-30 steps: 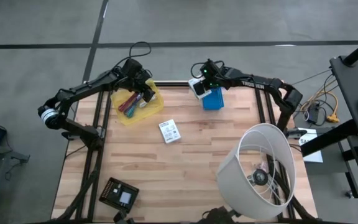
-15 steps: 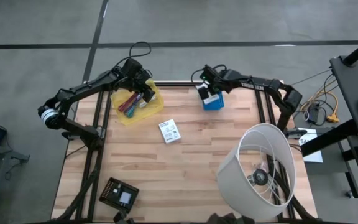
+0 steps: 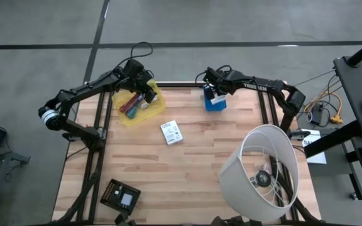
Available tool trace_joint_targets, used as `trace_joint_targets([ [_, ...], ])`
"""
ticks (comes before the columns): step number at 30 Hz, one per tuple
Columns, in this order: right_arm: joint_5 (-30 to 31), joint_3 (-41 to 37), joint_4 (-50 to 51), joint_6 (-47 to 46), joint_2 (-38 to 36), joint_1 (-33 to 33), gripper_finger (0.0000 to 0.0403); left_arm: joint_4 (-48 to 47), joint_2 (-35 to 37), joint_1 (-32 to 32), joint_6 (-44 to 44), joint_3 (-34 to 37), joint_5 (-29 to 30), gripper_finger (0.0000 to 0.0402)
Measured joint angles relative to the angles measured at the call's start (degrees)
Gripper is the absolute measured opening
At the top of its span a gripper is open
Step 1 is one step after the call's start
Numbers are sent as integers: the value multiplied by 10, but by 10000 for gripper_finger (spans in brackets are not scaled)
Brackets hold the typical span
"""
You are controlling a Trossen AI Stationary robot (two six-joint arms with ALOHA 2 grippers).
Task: Pick and place items into bin
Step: Put the right card reader box into the blue bin, then put the card reader box into the blue bin
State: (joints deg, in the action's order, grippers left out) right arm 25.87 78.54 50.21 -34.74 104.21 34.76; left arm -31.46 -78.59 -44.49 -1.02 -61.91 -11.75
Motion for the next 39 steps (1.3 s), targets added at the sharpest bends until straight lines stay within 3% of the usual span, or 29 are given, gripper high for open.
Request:
trace_joint_targets([
  [8, -5, 0, -7, -17, 0, 0, 26, 0, 0, 0, 0, 0, 0, 211],
  [24, -42, 0, -17, -22, 0, 0, 102, 0, 0, 0, 0, 0, 0, 211],
  [35, -95, 0, -166, 109, 0, -39, 123, -9, 0, 0, 0, 0, 0, 211],
  [39, -190, 0, -263, 210, 0, -60, 121, -12, 0, 0, 0, 0, 0, 211],
])
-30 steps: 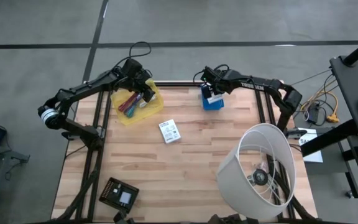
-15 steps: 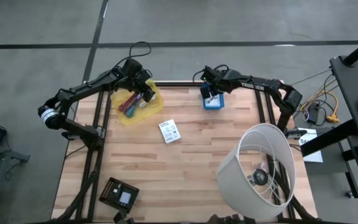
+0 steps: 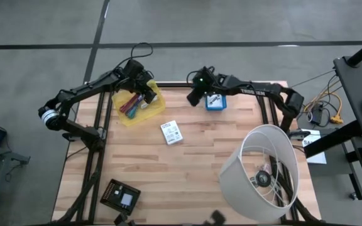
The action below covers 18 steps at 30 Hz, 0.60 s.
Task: Pick and place items into bin
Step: Put the card reader box into the blue bin
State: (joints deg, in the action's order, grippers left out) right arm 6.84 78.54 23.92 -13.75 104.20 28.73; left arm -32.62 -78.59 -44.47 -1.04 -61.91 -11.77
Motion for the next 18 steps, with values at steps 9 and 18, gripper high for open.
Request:
trace_joint_targets([
  [9, -314, 0, -145, 195, 0, -57, 119, -3, 0, 0, 0, 0, 0, 211],
  [18, -290, -2, -95, 282, 0, -113, 124, -10, 0, 0, 0, 0, -8, 211],
])
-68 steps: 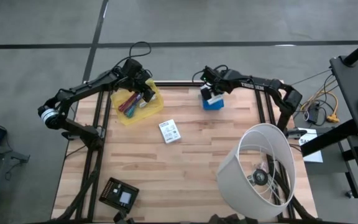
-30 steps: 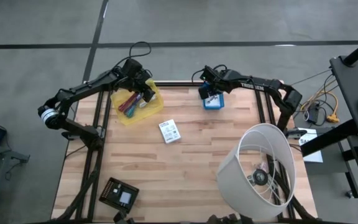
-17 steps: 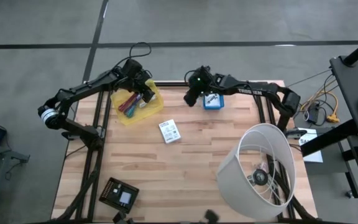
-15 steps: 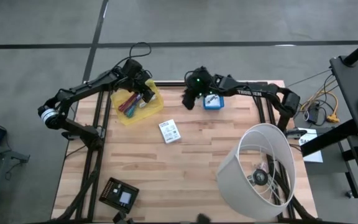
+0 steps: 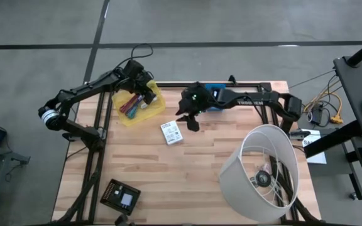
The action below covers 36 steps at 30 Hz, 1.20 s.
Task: Pick and place items into bin
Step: Put the card reader box into the blue bin
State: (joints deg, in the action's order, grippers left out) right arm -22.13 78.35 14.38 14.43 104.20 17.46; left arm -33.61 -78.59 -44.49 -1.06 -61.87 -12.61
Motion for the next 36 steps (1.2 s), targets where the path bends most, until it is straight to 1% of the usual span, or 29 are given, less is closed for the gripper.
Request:
trace_joint_targets([
  [3, 39, -1, 7, 12, 0, -8, 139, 0, 1, 1, 0, 0, -32, 211],
  [10, 43, -3, 4, 54, 1, -16, 181, 1, 1, 12, 0, 2, -107, 211],
  [15, 43, -25, 4, 153, 2, -44, 198, 2, 1, 34, -2, 8, -198, 211],
  [18, 41, -40, 4, 209, 2, -58, 200, 1, 1, 49, -3, 15, -251, 211],
  [21, 41, -51, -3, 217, 3, -62, 201, 12, -2, 63, -37, 25, -261, 211],
  [24, 43, -73, -35, 218, 3, -63, 201, 22, -19, 72, -94, 34, -265, 211],
  [27, 42, -98, -73, 221, 3, -65, 201, 24, -43, 78, -130, 35, -269, 211],
  [32, 44, -137, -133, 252, 3, -78, 201, 28, -91, 78, -151, 29, -280, 211],
  [36, 42, -166, -178, 315, 3, -99, 201, 28, -128, 79, -151, 21, -283, 211],
])
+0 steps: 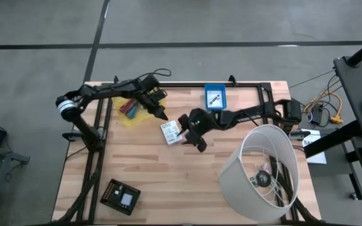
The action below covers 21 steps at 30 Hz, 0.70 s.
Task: Pick and place items into bin
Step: Put the card reader box into the blue bin
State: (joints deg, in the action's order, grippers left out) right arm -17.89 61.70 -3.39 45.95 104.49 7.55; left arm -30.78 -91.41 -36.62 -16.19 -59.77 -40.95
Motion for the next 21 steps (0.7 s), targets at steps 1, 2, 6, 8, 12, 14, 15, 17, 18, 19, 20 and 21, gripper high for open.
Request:
trace_joint_targets([
  [1, 0, -9, -10, 13, 0, -3, 201, 1, -8, 0, 0, -1, 0, 211],
  [2, 1, -17, -23, 22, 0, -6, 201, 0, -14, 0, 0, -2, 0, 211],
  [6, 41, -46, -83, 23, 0, -8, 201, 3, -32, 1, 0, -2, 1, 211],
  [8, 54, -57, -93, 23, 2, -8, 201, 4, -41, 5, 0, -2, 1, 211],
  [12, 54, -61, -97, 41, 20, -8, 201, 4, -62, 16, 0, -2, 3, 211],
  [14, 57, -62, -91, 57, 33, -8, 201, 4, -74, 20, 0, -2, 9, 211],
  [15, 59, -62, -96, 62, 42, -8, 201, 3, -80, 22, 0, -3, 10, 211],
  [17, 61, -59, -105, 64, 57, -8, 201, 6, -86, 23, 0, -5, 10, 211],
  [18, 61, -54, -105, 65, 64, -8, 201, 7, -89, 23, -1, -5, 12, 211],
  [19, 61, -48, -106, 66, 71, -8, 201, 7, -91, 23, -4, -5, 13, 211],
  [20, 64, -44, -110, 66, 79, -8, 201, 7, -92, 23, -7, -5, 17, 211],
  [21, 70, -40, -108, 66, 87, -8, 201, 8, -92, 23, -11, -5, 25, 211],
])
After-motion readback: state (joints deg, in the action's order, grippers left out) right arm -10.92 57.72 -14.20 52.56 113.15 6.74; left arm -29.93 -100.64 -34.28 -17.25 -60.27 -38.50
